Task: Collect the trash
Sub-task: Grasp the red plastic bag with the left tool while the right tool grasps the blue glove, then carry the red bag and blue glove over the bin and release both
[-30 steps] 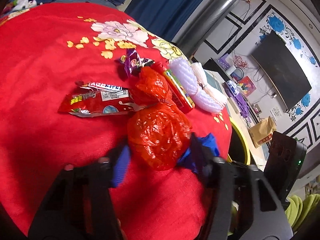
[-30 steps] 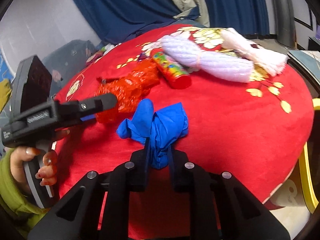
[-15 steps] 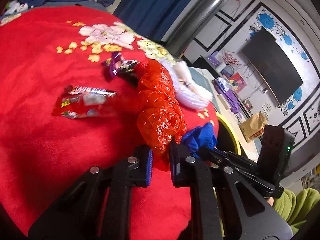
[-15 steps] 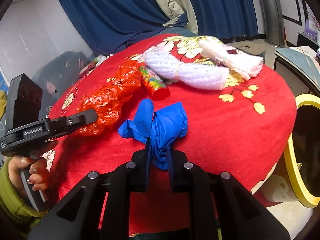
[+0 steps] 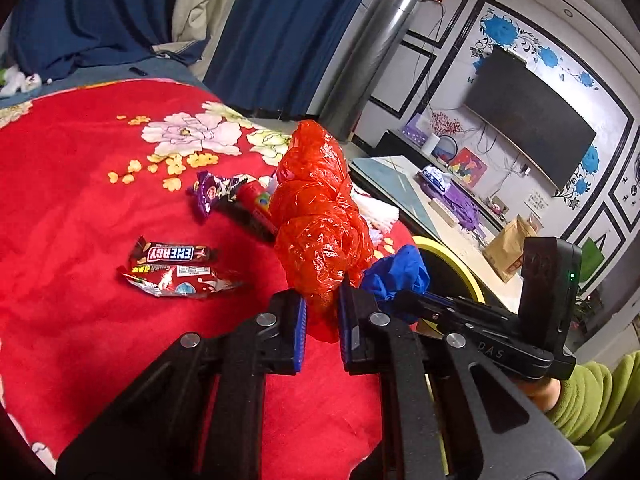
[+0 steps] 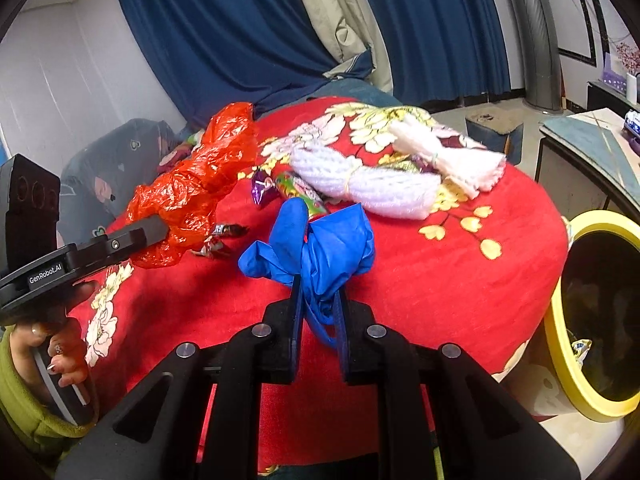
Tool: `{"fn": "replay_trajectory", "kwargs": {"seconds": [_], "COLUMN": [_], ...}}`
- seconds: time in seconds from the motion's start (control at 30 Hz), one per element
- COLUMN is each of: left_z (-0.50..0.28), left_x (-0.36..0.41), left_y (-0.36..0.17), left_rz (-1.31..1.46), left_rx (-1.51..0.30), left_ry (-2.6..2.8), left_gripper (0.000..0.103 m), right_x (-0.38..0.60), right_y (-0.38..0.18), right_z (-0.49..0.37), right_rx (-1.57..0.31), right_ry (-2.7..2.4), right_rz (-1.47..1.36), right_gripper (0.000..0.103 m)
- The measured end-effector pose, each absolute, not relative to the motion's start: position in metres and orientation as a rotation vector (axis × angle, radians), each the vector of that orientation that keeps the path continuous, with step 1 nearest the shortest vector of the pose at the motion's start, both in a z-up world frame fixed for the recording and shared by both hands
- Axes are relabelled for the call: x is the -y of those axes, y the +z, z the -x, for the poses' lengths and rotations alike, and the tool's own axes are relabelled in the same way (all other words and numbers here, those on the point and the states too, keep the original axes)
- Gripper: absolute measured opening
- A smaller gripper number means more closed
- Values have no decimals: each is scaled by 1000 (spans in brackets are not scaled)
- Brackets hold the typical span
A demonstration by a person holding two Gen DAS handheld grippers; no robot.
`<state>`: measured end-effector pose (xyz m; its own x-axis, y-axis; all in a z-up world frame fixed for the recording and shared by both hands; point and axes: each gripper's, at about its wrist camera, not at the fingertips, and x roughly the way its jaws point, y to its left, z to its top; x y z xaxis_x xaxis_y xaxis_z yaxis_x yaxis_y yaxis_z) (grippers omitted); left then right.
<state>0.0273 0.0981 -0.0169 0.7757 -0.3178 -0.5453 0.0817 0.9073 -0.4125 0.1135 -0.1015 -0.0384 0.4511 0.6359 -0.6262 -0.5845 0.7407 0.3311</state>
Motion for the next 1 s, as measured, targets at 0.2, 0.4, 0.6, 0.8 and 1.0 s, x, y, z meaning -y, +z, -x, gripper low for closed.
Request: {"fn": "replay_trajectory", "kwargs": {"seconds": [0.2,0.4,0.6,0.8,1.0], "left_z": [-22,-17,-20,-25,-32], "left_x": [-86,-71,-59,-42,-26], "left_y": [-3,7,12,15,20], "left_rz": [327,265,241,220,190], "left_rx": [-611,-576,-572,-567,-551], "left_ry": [-234,-228,-226,-239,-258], "left_gripper": [8,8,8,8,8], "right_x": [109,114,131,150,171], "right_y": [-27,-20,-11,-2,6], "right_z": [-108,-108,-112,-118,-123], "right_rx": [-769,-734,-694,-649,-615], "right_ry": [751,752,731,693,660], "right_rz": [-81,-76,-95,-112,-132], "right_gripper": [14,14,14,14,14]}}
